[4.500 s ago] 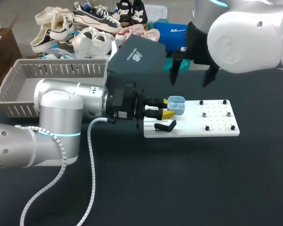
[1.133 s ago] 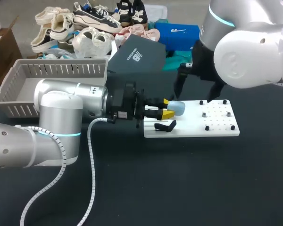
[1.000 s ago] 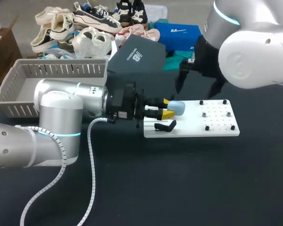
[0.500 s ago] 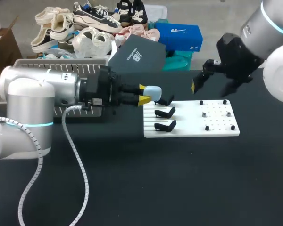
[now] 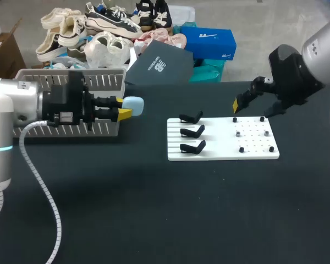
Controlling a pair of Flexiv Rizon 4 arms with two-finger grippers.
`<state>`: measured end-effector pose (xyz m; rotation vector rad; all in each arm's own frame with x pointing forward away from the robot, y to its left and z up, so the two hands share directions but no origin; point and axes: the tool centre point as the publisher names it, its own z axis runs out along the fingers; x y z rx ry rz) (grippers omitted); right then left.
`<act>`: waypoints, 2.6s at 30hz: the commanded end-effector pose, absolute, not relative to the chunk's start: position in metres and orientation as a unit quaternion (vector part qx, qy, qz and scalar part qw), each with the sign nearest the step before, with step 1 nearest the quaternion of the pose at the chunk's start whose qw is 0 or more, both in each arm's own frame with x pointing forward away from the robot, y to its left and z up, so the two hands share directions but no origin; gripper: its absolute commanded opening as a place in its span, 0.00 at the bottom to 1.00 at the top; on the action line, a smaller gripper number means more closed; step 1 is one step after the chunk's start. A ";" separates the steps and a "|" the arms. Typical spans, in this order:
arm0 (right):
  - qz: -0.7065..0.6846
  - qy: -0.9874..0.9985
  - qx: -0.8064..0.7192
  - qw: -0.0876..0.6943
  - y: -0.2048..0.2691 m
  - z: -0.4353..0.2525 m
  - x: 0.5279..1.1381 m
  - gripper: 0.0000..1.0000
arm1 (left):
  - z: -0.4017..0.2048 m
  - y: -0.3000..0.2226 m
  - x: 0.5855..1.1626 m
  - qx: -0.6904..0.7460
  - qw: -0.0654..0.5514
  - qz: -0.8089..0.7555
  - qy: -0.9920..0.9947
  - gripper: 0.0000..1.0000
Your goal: Pick up each earbud case from the left stands, insert the matching earbuds, close the lid, and place the case in the box.
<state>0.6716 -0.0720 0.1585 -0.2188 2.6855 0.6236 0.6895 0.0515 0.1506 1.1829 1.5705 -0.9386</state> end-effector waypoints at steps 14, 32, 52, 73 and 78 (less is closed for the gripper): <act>0.218 0.950 -0.069 0.212 -0.072 0.159 0.667 1.00 | 0.136 0.129 0.732 0.381 0.474 -0.297 0.736 0.00; 0.218 0.950 -0.069 0.212 -0.072 0.159 0.667 1.00 | 0.086 0.175 0.836 0.359 0.426 -0.309 0.771 0.00; 0.218 0.950 -0.069 0.212 -0.072 0.159 0.667 1.00 | 0.115 0.163 0.809 0.433 0.436 -0.340 0.712 1.00; 0.218 0.950 -0.069 0.212 -0.072 0.159 0.667 1.00 | 0.119 0.059 0.720 0.516 0.407 -0.422 0.624 1.00; 0.218 0.950 -0.069 0.212 -0.072 0.159 0.667 1.00 | 0.115 0.046 0.717 0.520 0.400 -0.436 0.616 1.00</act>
